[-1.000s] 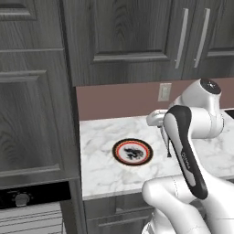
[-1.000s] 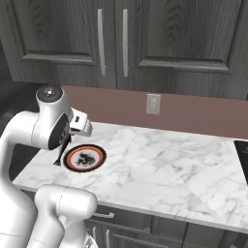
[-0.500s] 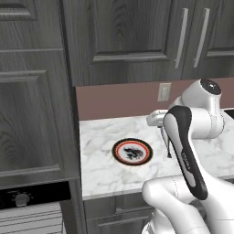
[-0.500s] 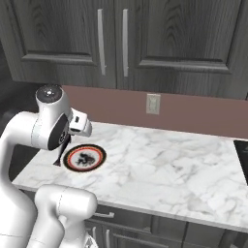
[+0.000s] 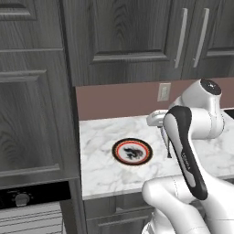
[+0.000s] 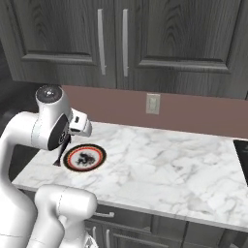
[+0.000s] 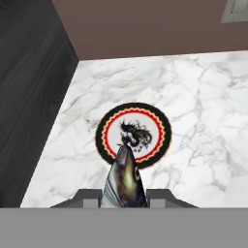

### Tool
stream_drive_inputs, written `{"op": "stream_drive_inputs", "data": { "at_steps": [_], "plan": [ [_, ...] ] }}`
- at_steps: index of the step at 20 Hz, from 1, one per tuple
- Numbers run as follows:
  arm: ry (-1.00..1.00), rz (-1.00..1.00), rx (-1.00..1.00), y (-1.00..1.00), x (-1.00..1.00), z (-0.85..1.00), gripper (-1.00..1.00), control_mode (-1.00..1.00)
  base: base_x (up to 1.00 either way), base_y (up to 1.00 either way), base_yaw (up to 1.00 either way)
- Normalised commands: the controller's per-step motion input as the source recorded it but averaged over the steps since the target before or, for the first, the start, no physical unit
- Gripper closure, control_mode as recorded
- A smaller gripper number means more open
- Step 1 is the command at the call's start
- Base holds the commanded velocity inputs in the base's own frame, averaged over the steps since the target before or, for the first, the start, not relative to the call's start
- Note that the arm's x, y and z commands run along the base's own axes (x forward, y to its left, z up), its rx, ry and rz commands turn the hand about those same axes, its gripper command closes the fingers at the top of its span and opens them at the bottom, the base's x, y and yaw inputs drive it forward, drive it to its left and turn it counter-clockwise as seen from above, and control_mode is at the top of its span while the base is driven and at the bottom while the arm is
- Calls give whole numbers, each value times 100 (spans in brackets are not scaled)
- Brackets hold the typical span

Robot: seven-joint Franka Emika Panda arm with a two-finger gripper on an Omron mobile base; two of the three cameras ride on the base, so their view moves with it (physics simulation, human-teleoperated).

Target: Take the fish from the oven and place it on the plate on the counter.

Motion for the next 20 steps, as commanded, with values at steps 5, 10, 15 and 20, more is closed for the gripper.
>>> {"op": "stream_drive_inputs", "data": {
  "at_steps": [5, 10, 15, 20],
  "plan": [
    [0, 0, -1, 1, 0, -9, 100, -100, 0, 0, 0],
    [0, 0, -3, 9, 0, -47, 100, -100, 0, 0, 0],
    [0, 0, -4, 2, 0, -49, 100, -100, 0, 0, 0],
    [5, 0, -4, 0, 7, -45, 100, -100, 0, 0, 0]
  ]
}}
